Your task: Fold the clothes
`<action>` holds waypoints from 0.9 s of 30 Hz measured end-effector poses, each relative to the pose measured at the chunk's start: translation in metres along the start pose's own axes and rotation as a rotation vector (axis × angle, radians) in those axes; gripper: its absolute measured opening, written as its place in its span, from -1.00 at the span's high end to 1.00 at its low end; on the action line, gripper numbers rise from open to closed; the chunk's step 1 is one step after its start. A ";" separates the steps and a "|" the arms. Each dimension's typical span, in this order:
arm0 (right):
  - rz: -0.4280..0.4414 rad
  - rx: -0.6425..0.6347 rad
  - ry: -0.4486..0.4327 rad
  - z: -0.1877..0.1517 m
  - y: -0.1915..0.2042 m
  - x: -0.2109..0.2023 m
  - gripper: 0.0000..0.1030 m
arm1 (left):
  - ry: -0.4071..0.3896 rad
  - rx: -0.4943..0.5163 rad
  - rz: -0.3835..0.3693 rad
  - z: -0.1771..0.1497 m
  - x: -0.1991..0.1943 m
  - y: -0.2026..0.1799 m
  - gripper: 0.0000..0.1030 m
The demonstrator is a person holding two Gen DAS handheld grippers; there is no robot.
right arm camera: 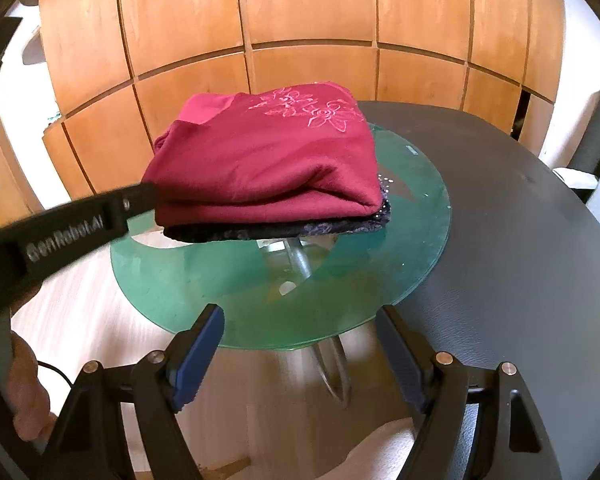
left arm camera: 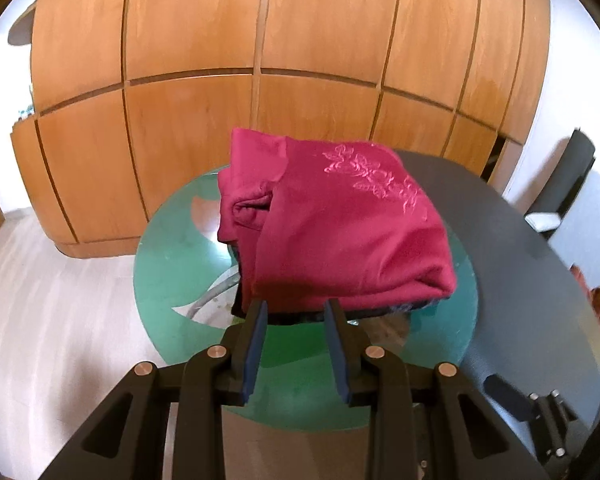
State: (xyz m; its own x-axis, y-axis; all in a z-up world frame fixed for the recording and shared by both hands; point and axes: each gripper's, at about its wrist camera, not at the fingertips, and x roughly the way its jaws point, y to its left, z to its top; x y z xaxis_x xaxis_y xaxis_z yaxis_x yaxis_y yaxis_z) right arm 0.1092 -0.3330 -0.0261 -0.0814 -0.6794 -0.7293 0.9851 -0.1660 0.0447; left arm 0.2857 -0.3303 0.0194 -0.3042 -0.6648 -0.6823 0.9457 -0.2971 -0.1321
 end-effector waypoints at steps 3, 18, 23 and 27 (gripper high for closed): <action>-0.001 0.006 0.000 0.000 -0.002 0.000 -0.54 | 0.066 -0.015 0.034 0.000 0.005 0.001 0.43; -0.002 0.010 0.005 -0.002 -0.002 -0.002 -0.54 | 0.112 -0.021 0.048 -0.006 0.009 0.003 0.44; 0.002 0.011 0.005 -0.002 -0.001 -0.002 -0.54 | 0.019 0.010 0.057 -0.001 0.000 0.000 0.44; 0.002 0.010 0.006 -0.002 0.000 -0.002 -0.54 | 0.004 0.020 0.051 0.001 -0.002 -0.001 0.44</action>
State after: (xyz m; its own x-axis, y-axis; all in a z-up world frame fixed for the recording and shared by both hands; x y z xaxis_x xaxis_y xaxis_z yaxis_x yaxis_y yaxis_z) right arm 0.1100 -0.3300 -0.0257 -0.0783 -0.6751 -0.7336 0.9837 -0.1719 0.0532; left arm 0.2847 -0.3295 0.0216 -0.2554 -0.6763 -0.6909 0.9574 -0.2767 -0.0831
